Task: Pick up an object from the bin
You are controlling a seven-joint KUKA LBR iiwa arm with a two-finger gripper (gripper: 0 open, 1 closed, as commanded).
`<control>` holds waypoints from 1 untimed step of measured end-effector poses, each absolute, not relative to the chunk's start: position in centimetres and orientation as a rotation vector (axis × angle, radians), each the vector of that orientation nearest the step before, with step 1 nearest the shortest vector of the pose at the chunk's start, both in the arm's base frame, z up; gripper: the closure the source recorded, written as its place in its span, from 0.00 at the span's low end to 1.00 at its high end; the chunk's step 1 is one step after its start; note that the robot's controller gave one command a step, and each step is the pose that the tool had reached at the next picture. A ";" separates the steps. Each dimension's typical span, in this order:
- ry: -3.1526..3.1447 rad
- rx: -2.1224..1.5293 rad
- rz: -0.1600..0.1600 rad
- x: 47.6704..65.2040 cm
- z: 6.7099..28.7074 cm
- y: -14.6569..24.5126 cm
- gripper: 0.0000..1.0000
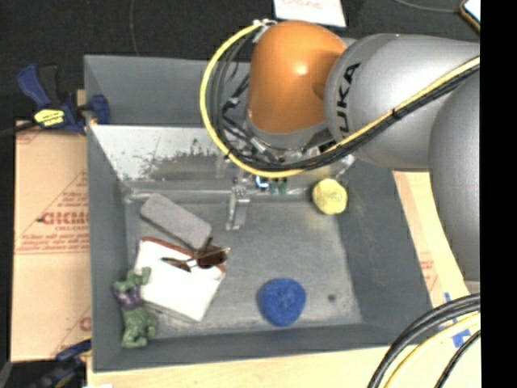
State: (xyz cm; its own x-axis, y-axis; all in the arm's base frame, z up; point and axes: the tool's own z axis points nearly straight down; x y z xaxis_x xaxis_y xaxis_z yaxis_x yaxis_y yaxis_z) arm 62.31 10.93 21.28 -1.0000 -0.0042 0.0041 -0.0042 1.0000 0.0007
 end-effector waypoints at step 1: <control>-3.146 0.001 -0.002 62.5 21.8 10.9 0.00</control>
Offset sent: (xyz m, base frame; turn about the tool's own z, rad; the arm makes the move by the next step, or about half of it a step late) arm 0.0182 0.0624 -0.1428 0.1335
